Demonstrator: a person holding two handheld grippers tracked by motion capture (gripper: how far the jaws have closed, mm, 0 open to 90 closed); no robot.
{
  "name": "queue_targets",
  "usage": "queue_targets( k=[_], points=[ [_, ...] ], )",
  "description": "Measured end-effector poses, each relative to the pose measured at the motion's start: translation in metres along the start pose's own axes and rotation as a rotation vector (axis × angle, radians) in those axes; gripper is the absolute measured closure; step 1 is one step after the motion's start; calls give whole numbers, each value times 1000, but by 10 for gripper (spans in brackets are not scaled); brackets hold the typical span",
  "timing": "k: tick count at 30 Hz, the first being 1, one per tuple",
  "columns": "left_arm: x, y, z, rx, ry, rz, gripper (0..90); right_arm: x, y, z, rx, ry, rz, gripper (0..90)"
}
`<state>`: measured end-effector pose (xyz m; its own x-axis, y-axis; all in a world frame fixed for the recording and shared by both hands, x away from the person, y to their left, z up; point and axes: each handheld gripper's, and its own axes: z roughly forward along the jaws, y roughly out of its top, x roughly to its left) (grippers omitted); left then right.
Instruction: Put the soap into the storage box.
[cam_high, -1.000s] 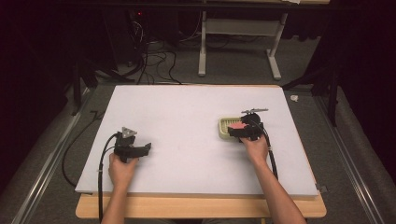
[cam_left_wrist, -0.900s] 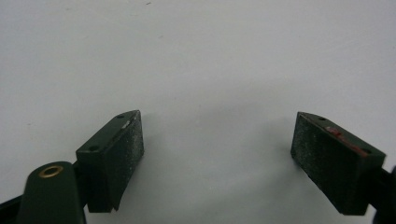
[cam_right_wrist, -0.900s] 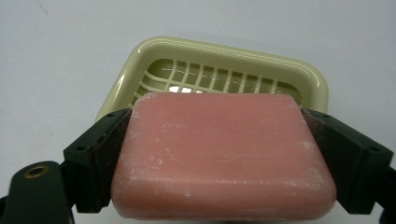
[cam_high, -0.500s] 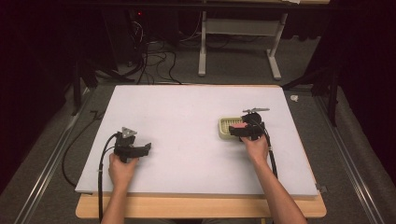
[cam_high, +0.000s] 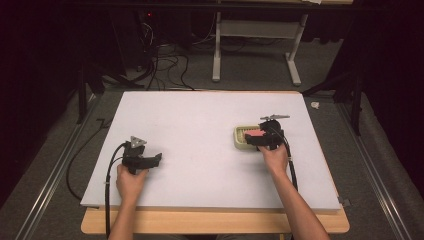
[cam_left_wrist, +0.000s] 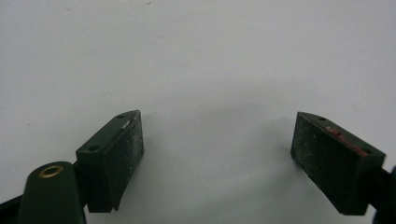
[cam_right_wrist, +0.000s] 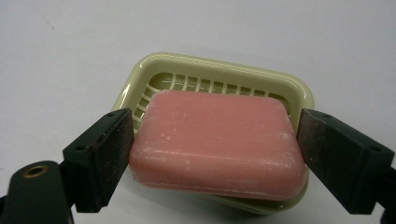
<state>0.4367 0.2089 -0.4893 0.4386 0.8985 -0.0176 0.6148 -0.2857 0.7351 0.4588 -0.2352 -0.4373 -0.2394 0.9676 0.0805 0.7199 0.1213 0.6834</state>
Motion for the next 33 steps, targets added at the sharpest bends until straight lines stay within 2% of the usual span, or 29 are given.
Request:
queue_targets(
  k=[21, 33],
  points=[
    [0, 0, 0, 0, -1, -1, 176, 3, 1, -9, -40, 14, -18, 137],
    [0, 0, 0, 0, 0, 0, 176, 1, 0, -30, -117, 32, -21, 159]
  ],
)
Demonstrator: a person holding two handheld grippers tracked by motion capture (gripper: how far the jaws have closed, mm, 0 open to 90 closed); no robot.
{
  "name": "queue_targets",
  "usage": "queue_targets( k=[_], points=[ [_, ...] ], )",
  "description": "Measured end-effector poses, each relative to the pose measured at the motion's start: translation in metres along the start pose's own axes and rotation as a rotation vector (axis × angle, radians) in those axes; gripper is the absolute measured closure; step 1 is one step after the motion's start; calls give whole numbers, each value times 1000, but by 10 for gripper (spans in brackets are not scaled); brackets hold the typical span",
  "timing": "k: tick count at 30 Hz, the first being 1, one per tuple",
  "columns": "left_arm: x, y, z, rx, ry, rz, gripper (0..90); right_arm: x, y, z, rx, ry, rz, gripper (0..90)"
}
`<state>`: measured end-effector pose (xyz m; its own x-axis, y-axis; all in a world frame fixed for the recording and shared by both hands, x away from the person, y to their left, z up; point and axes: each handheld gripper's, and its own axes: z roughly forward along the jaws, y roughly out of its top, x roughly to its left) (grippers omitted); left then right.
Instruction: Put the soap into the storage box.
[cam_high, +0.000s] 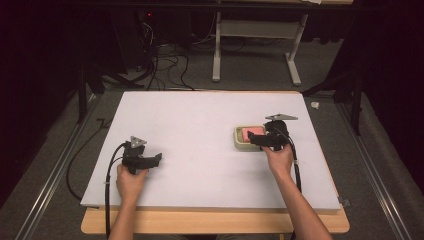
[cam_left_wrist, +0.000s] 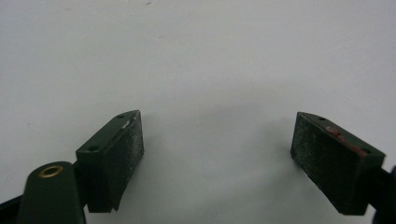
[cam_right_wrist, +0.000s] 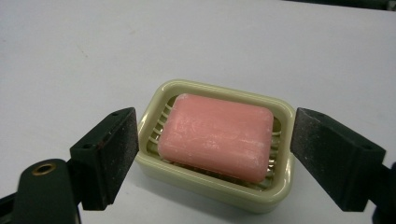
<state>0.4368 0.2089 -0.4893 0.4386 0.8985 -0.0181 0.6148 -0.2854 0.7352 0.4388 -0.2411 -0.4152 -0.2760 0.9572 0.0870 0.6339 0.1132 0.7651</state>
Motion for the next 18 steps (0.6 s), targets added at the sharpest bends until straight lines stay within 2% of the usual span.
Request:
queue_targets(
  k=[5, 18],
  points=[
    [0, 0, 0, 0, 1, 0, 176, -2, 0, -7, -17, 7, 6, 162],
    [0, 0, 0, 0, -2, -1, 177, -4, -1, -23, -48, 17, -16, 162]
  ],
)
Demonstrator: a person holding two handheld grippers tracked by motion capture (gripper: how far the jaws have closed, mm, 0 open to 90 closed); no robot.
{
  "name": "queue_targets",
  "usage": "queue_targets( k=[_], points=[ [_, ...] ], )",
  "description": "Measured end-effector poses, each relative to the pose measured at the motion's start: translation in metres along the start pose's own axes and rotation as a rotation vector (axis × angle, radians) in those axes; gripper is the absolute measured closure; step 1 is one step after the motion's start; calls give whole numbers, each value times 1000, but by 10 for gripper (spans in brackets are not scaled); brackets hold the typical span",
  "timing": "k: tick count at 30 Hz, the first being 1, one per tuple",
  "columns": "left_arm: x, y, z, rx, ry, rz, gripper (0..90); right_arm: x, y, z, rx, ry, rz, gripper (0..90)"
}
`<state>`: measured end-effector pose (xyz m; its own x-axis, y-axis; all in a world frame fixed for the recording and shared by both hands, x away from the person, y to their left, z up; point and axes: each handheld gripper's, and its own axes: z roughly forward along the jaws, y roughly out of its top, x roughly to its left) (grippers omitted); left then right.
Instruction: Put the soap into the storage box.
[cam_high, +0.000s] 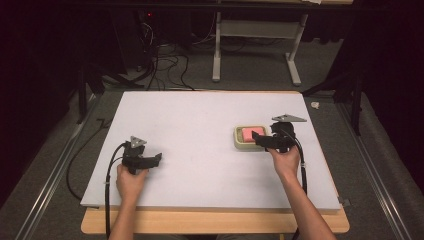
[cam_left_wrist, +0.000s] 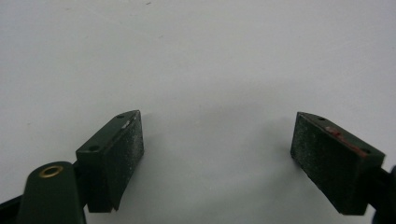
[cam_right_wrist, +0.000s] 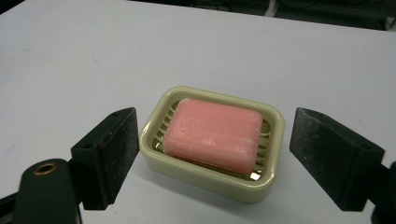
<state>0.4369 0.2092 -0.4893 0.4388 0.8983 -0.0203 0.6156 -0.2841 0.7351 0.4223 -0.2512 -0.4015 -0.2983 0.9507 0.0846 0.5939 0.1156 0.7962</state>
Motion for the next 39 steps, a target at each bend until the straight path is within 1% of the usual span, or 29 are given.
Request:
queue_targets(
  k=[9, 17, 27, 33, 39],
  points=[
    [0, 0, 0, 0, 0, 0, 177, 2, -2, -10, -18, 9, -14, 166],
    [0, 0, 0, 0, 0, 0, 177, -1, -5, -22, -46, 19, -17, 169],
    [0, 0, 0, 0, 0, 1, 177, -4, -12, -32, -60, 22, -5, 174],
    [0, 0, 0, 0, 0, 1, 177, -9, -17, -38, -61, 20, 8, 179],
    [0, 0, 0, 0, 0, 0, 177, -12, -20, -39, -58, 16, 12, 188]
  ],
)
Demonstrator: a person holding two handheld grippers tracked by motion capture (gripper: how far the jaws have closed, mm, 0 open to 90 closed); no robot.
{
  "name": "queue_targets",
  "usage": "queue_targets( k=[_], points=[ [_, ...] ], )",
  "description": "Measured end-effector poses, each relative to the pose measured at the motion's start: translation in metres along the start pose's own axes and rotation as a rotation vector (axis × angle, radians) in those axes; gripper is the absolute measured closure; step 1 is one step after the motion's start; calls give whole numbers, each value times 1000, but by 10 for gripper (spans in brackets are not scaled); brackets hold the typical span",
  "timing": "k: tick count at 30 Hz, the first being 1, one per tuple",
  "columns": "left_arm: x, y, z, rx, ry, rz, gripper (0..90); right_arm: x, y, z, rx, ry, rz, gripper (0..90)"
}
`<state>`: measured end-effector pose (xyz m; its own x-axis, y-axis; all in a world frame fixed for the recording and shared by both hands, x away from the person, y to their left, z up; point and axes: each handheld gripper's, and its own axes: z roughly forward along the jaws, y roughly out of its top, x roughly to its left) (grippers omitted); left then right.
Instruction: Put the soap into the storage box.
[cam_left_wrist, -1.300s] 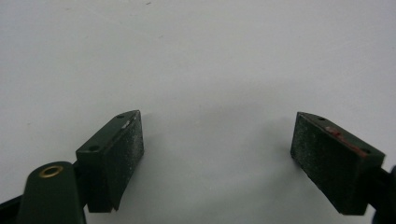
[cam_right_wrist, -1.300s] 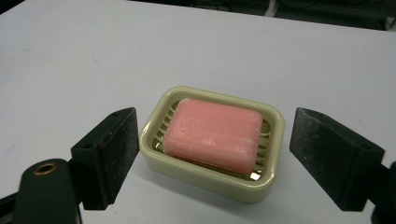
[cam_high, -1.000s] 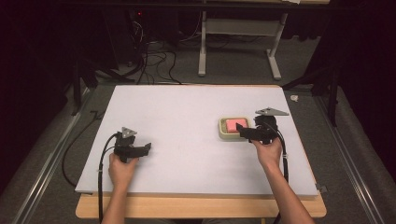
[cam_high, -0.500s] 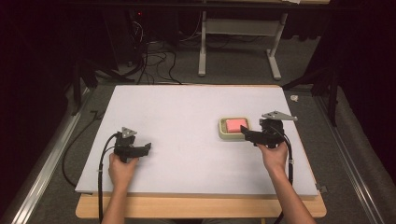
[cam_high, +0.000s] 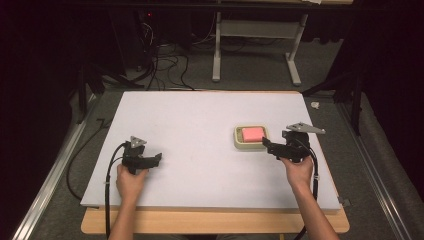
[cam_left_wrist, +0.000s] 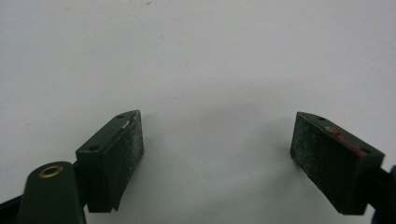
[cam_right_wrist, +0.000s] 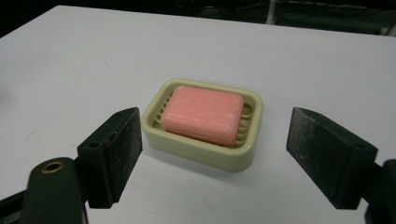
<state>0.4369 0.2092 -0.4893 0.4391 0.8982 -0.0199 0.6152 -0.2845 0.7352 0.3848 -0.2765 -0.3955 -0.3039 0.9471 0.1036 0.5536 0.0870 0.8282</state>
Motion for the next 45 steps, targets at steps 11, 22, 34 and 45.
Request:
queue_targets(
  k=[11, 22, 34, 45],
  points=[
    [0, 0, 0, 0, -1, -1, 177, -4, -7, -8, -6, -10, 15, 188],
    [0, 0, 0, 0, -1, -1, 177, -8, -21, -14, -10, -7, 31, 190],
    [0, 0, 0, 0, -1, -1, 178, -7, -34, -13, 3, 4, 32, 193],
    [0, 0, 0, 0, -1, -2, 178, -4, -45, -9, 30, 14, 34, 198]
  ],
)
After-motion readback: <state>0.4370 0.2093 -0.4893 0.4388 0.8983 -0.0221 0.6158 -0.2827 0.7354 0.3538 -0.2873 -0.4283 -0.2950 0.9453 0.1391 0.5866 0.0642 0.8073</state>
